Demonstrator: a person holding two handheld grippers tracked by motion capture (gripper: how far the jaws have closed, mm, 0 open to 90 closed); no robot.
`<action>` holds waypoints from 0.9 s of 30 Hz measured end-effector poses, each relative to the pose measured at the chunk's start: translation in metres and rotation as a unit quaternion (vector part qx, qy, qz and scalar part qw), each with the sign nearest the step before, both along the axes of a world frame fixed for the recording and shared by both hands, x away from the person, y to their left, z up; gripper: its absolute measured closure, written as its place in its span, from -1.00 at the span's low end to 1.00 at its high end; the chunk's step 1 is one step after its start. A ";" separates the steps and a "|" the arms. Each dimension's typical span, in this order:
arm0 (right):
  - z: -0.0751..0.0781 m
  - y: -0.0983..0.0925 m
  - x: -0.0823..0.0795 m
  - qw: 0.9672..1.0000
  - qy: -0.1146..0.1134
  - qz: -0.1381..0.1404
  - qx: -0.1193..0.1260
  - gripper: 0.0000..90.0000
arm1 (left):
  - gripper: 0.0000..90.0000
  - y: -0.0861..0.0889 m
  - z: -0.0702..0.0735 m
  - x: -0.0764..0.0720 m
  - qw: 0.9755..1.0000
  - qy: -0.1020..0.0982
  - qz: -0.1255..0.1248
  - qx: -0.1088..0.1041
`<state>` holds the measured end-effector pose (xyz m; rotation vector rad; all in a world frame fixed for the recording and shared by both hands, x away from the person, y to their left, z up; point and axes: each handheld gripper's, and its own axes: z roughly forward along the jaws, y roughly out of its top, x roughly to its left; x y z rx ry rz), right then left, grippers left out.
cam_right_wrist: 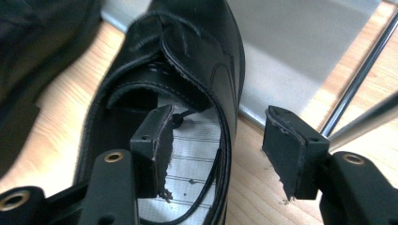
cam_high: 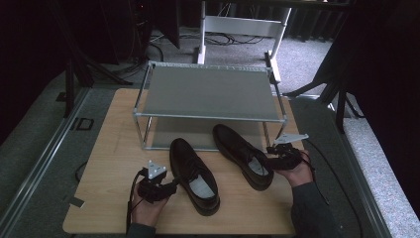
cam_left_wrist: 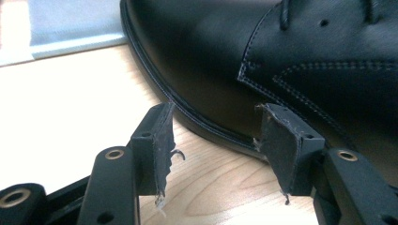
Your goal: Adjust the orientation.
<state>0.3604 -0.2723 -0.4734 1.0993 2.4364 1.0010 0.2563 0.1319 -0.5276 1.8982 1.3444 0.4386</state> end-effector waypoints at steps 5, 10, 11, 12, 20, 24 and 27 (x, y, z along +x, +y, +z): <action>-0.006 0.008 0.010 1.000 0.011 0.000 -0.008 0.09 | 0.06 0.001 -0.007 0.007 1.000 0.004 0.000 0.002; -0.012 0.016 0.017 1.000 0.021 0.007 -0.015 0.32 | 0.20 0.000 -0.010 0.013 1.000 0.013 -0.010 -0.016; -0.012 0.017 0.017 1.000 0.019 0.006 -0.019 0.38 | 0.25 -0.001 -0.009 0.014 1.000 0.012 -0.015 -0.015; -0.012 0.018 0.016 1.000 0.014 0.005 -0.025 0.46 | 0.29 -0.002 -0.009 0.016 1.000 0.012 -0.020 -0.015; -0.011 0.019 0.014 0.999 0.000 0.003 -0.032 0.72 | 0.42 -0.018 -0.010 0.031 0.999 0.012 -0.045 -0.021; -0.010 0.022 0.010 0.999 0.002 0.016 -0.036 0.75 | 0.40 -0.018 -0.010 0.032 0.999 0.012 -0.045 -0.022; -0.009 0.026 0.005 0.999 0.002 0.026 -0.036 0.76 | 0.29 -0.012 -0.012 0.028 0.998 0.019 -0.053 -0.028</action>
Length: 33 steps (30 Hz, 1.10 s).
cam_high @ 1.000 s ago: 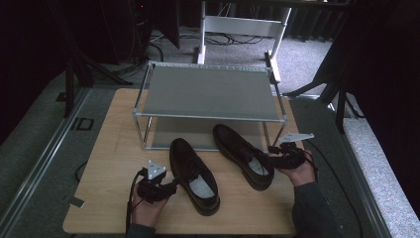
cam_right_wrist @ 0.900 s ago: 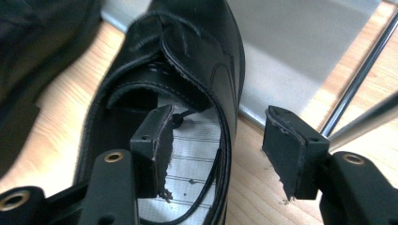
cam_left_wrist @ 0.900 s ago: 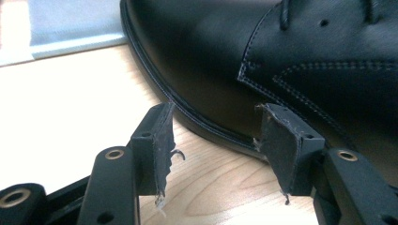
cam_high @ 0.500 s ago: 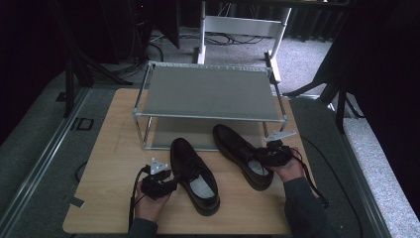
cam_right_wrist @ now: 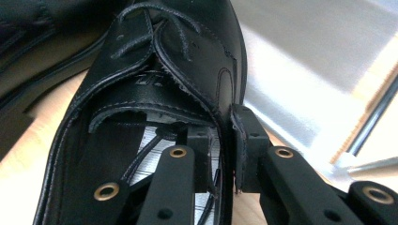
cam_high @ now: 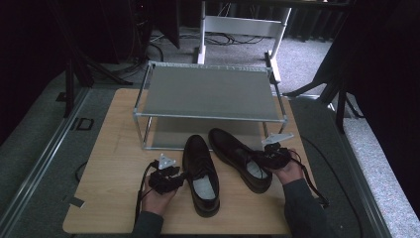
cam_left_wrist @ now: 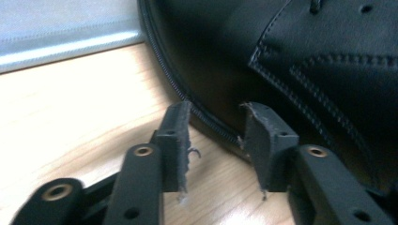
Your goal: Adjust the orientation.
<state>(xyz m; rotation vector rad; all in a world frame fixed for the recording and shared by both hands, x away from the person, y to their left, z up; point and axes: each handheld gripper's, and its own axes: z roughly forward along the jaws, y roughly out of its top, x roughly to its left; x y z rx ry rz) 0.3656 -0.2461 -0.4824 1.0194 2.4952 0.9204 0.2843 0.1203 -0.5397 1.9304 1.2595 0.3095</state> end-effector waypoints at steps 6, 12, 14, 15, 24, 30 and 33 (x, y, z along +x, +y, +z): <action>0.004 0.007 -0.005 1.000 -0.003 0.009 0.001 0.76 | 0.28 0.001 -0.004 -0.007 0.999 0.012 -0.033 -0.002; 0.004 0.008 -0.005 1.000 -0.003 0.005 0.005 0.77 | 0.35 0.000 -0.006 -0.003 0.999 0.017 -0.036 -0.019; 0.004 0.008 -0.005 1.000 -0.002 0.003 0.007 0.77 | 0.37 -0.001 -0.006 -0.003 0.999 0.018 -0.038 -0.020; 0.003 0.010 -0.005 1.000 0.002 0.005 0.015 0.77 | 0.37 -0.004 -0.007 -0.001 0.998 0.019 -0.046 -0.025; 0.006 0.025 -0.006 0.999 -0.012 0.014 0.030 0.79 | 0.35 -0.020 -0.005 0.005 0.997 0.018 -0.067 -0.020; 0.000 0.027 -0.006 0.999 -0.017 0.012 0.028 0.81 | 0.39 -0.020 -0.006 0.006 0.997 0.024 -0.069 -0.032; -0.005 0.030 -0.010 0.999 -0.019 0.021 0.034 0.81 | 0.46 -0.023 -0.007 0.007 0.996 0.029 -0.078 -0.041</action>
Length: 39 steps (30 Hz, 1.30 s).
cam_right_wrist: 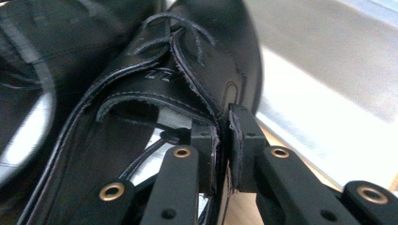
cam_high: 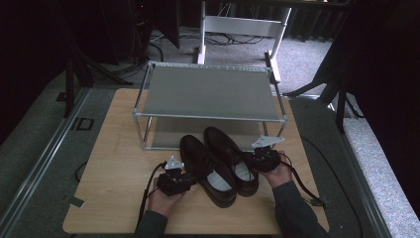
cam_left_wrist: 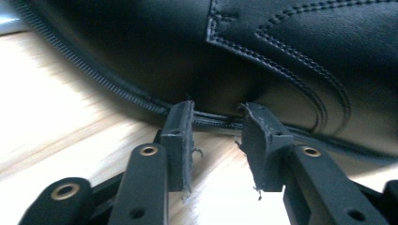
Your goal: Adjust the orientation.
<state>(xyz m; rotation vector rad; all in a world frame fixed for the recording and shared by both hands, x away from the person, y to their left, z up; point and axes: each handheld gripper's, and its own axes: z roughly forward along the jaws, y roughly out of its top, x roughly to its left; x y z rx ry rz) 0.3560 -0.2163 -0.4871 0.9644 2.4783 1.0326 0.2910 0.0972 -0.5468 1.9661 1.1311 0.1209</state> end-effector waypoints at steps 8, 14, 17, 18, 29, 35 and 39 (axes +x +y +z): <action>0.001 0.001 -0.003 1.000 -0.007 -0.004 0.002 0.83 | 0.62 -0.004 0.003 0.001 1.000 0.004 -0.010 0.005; 0.003 -0.011 -0.003 1.000 -0.007 0.006 -0.008 0.83 | 0.66 -0.016 0.003 0.002 1.000 0.005 -0.027 0.005; 0.003 -0.023 -0.004 1.000 -0.007 0.010 -0.010 0.83 | 0.66 -0.030 0.004 0.003 0.999 0.006 -0.040 0.010; 0.003 -0.027 -0.004 1.000 -0.006 0.010 -0.010 0.82 | 0.66 -0.030 0.004 0.003 0.999 0.006 -0.040 0.010; 0.003 -0.068 0.001 1.000 -0.014 -0.010 0.011 0.82 | 0.62 -0.075 0.005 0.002 0.997 0.003 -0.073 0.017; 0.001 -0.074 0.004 1.000 -0.017 -0.016 0.018 0.80 | 0.55 -0.077 0.005 0.002 0.996 -0.001 -0.082 0.020; 0.002 -0.074 0.004 1.000 -0.013 -0.020 0.015 0.72 | 0.37 -0.076 0.006 -0.002 0.995 -0.009 -0.091 0.029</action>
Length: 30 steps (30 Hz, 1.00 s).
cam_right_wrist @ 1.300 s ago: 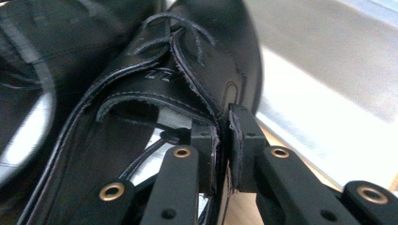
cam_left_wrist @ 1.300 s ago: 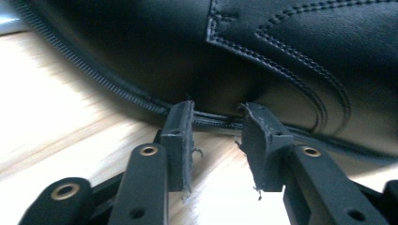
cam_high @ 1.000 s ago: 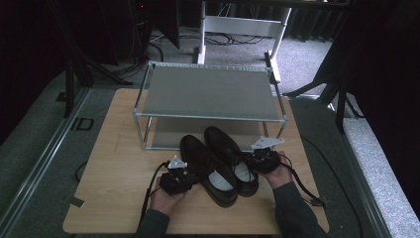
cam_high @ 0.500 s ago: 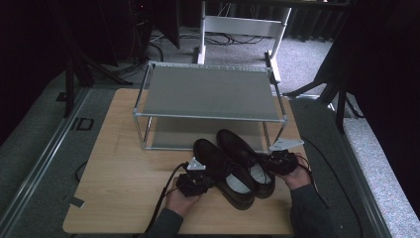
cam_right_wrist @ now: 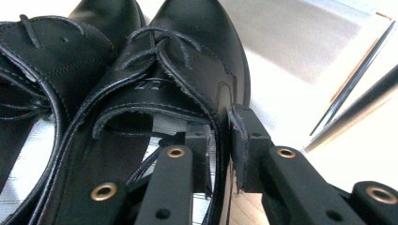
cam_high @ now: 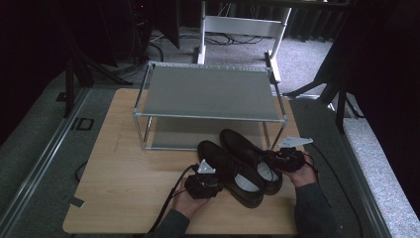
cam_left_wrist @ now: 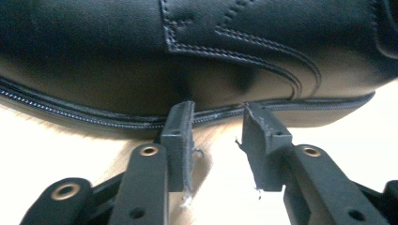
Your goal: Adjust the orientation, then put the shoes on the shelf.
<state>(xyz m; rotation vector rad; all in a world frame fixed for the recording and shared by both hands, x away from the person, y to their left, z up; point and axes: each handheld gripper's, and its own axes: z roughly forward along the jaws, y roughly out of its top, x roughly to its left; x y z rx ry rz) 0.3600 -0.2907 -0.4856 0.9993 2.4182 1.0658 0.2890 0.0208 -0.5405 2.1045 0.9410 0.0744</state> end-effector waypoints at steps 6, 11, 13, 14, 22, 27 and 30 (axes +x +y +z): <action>-0.001 -0.003 0.000 1.000 0.008 -0.009 0.004 0.70 | 0.25 0.013 0.009 -0.002 1.000 -0.018 0.022 -0.007; -0.001 -0.004 -0.002 1.000 0.007 -0.010 0.005 0.70 | 0.24 0.023 0.011 -0.002 0.999 -0.018 0.035 -0.014; -0.001 -0.005 -0.002 1.000 0.009 -0.012 0.007 0.70 | 0.24 0.026 0.011 -0.001 0.999 -0.016 0.040 -0.015; -0.001 -0.006 -0.003 1.000 0.008 -0.013 0.009 0.68 | 0.24 0.029 0.011 -0.002 0.999 -0.016 0.044 -0.016; 0.000 -0.010 -0.006 1.000 0.011 -0.020 0.012 0.47 | 0.21 0.038 0.014 -0.003 0.998 -0.022 0.057 -0.021; 0.004 -0.008 -0.011 1.000 0.009 -0.022 0.011 0.29 | 0.20 0.046 0.018 -0.004 0.997 -0.024 0.069 -0.022; 0.006 -0.006 -0.012 1.000 0.007 -0.021 0.005 0.28 | 0.20 0.049 0.018 -0.004 0.997 -0.024 0.073 -0.022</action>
